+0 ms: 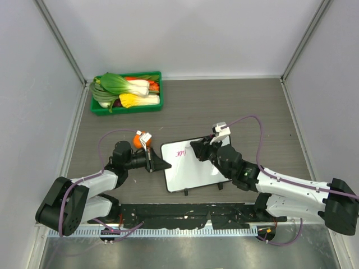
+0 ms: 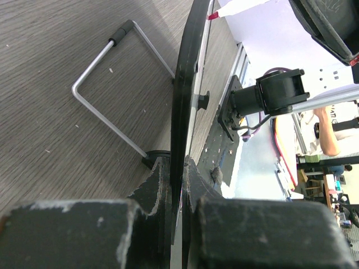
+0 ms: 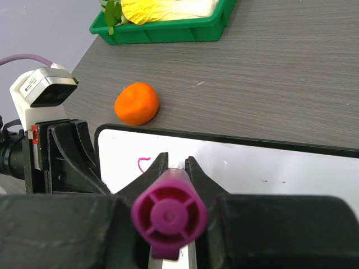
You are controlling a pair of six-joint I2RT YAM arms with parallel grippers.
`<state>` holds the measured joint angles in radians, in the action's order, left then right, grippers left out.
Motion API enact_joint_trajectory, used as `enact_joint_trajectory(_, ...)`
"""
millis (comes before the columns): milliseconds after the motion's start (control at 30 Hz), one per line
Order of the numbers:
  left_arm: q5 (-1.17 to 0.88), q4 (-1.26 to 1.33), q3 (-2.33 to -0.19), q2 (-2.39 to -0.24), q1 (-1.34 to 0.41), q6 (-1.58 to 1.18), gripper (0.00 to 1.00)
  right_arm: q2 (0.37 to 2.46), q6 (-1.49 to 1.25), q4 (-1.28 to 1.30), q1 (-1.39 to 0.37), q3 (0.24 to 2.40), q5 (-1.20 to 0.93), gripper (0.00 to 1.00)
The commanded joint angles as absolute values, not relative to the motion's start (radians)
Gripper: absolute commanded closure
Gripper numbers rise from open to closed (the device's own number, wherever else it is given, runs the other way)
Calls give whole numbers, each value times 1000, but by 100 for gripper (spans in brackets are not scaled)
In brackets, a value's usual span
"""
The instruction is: Write a sentence on the whiteboard
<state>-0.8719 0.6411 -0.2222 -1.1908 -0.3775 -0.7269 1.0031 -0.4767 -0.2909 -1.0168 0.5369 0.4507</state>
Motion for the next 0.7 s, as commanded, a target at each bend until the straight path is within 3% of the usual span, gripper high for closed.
enact_joint_trajectory(0,-762,591,-218,-1193,-371,-643,100,1000,-472,-316,-1012,563,488,99)
enact_joint_trajectory(267,-762,592,-218,-1197,-373,-643,100,928,-471,-296,-1012,563,502,99)
enact_joint_trajectory(667,-759,589,-218,-1192,-373,-643,100,989,-474,-313,-997,551,514,99)
